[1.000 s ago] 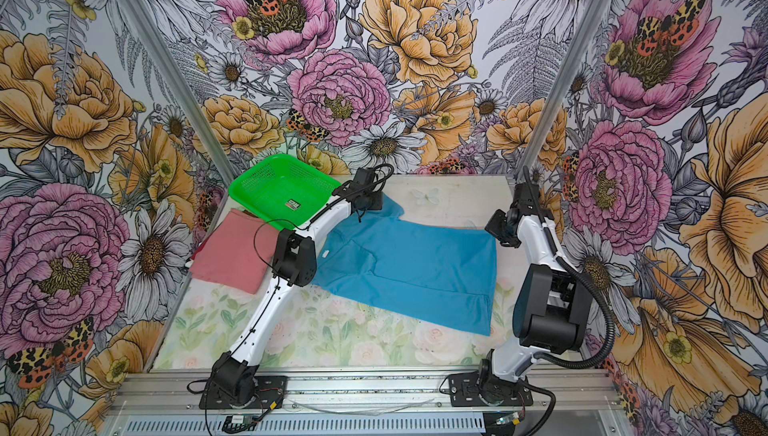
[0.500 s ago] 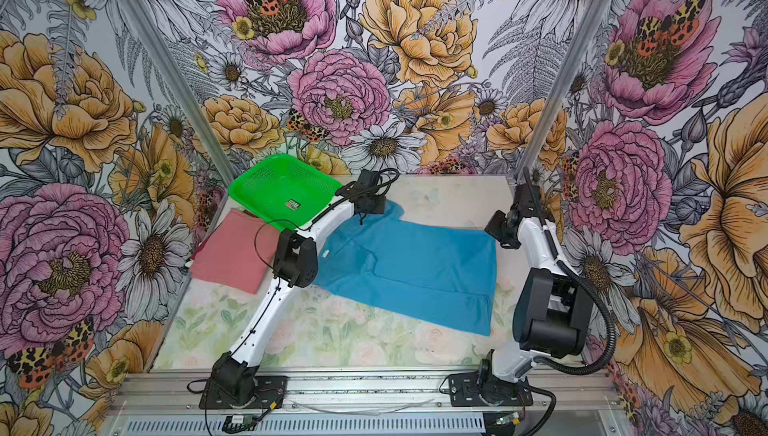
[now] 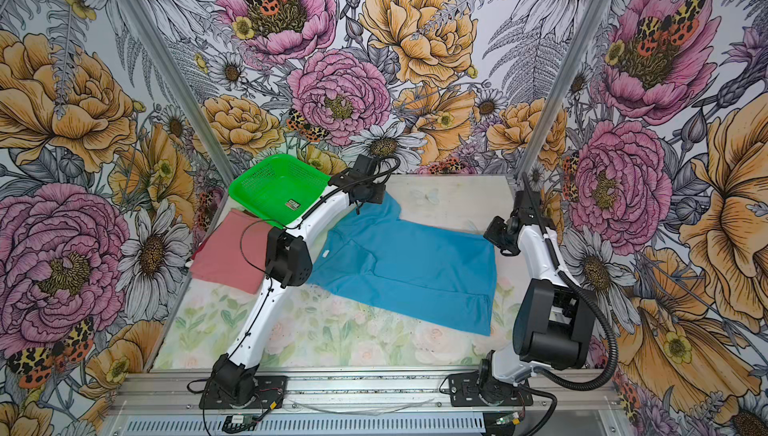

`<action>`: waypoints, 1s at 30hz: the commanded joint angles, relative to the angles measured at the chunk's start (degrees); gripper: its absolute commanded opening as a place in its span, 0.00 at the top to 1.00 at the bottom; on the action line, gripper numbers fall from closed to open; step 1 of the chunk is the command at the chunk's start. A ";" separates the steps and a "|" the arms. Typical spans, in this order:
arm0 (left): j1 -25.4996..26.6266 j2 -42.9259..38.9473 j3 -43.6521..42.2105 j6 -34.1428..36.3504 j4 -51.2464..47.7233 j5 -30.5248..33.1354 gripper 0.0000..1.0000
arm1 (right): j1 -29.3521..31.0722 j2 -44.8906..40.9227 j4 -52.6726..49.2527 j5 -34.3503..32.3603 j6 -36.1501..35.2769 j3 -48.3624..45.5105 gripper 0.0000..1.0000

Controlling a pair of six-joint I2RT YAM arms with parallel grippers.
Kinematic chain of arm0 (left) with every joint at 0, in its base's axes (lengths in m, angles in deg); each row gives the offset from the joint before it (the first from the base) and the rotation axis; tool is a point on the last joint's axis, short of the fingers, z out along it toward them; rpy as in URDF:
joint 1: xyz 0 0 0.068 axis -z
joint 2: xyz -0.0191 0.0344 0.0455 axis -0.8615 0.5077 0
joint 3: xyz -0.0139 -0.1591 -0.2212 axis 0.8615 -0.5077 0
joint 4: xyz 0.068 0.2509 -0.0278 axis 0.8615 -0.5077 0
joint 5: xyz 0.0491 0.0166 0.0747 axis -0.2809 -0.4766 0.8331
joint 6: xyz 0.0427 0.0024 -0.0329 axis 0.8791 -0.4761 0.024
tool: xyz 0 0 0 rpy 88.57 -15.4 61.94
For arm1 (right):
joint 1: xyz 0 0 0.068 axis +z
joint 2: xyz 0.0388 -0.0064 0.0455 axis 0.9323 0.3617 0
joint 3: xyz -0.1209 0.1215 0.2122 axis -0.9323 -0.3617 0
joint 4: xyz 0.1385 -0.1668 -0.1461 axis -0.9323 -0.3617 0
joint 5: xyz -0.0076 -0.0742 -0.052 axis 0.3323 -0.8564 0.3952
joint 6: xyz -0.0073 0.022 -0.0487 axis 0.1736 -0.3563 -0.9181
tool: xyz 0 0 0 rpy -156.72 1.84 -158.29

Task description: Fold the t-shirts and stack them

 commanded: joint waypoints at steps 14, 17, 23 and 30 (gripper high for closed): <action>-0.91 -17.23 -23.49 1.48 7.35 2.51 1.00 | -0.19 -11.82 -2.66 -0.97 -0.25 -8.78 1.00; -0.99 -21.13 -30.20 1.10 10.94 2.29 1.00 | -0.63 -14.19 -3.96 -2.09 -0.23 -10.37 1.00; -0.93 -30.23 -44.40 -0.06 17.80 2.30 1.00 | -0.72 -19.49 -6.33 -1.79 0.06 -12.92 1.00; -0.12 -42.57 -60.50 -1.76 24.04 3.89 1.00 | -0.12 -22.11 -6.98 -1.16 0.32 -17.38 1.00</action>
